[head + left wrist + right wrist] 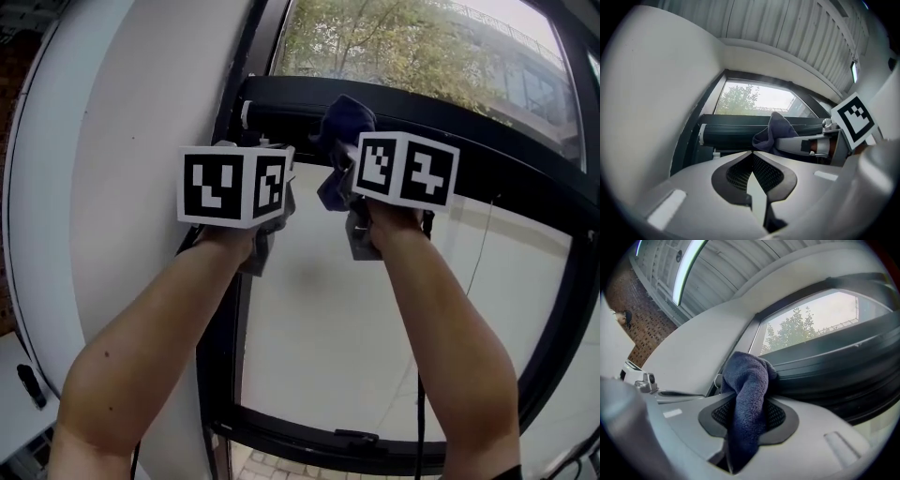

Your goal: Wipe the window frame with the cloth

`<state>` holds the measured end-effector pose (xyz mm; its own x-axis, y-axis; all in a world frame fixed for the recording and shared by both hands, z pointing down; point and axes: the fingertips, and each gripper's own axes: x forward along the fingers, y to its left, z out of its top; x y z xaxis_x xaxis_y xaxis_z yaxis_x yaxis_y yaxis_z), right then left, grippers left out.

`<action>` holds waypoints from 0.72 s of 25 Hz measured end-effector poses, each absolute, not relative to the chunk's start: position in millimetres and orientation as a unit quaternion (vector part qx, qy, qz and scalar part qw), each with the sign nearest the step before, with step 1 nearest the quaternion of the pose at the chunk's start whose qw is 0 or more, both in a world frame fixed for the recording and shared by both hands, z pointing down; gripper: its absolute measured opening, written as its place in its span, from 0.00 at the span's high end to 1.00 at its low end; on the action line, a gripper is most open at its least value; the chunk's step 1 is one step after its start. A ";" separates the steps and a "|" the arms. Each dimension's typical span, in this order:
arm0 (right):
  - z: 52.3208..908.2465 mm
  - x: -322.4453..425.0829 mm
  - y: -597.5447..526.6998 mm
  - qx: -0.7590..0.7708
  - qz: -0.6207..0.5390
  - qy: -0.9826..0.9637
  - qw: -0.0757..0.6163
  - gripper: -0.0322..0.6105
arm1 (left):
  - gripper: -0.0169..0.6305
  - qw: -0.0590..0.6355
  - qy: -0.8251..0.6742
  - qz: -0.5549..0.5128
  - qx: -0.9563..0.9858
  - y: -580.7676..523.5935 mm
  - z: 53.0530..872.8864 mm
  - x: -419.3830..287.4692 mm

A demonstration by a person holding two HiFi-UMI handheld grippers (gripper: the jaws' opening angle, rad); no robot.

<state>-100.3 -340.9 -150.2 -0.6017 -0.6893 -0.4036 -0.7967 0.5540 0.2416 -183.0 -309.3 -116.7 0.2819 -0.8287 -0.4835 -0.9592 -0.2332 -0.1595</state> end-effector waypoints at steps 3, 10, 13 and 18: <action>-150.9 -87.7 -338.2 -0.434 0.203 0.868 0.131 0.76 | 0.98 0.233 0.583 0.142 -0.766 -309.7 -126.0 -174.9; -157.9 -65.9 -325.4 -0.458 0.213 0.853 0.133 0.76 | 0.98 0.253 0.561 0.137 -0.776 -298.8 -143.8 -151.7; -163.9 -54.3 -322.9 -0.477 0.223 0.841 0.130 0.76 | 0.98 0.249 0.536 0.143 -0.794 -295.3 -152.3 -135.7; -173.7 -31.6 -321.6 -0.507 0.238 0.819 0.128 0.76 | 0.98 0.259 0.527 0.132 -0.799 -293.7 -157.2 -117.9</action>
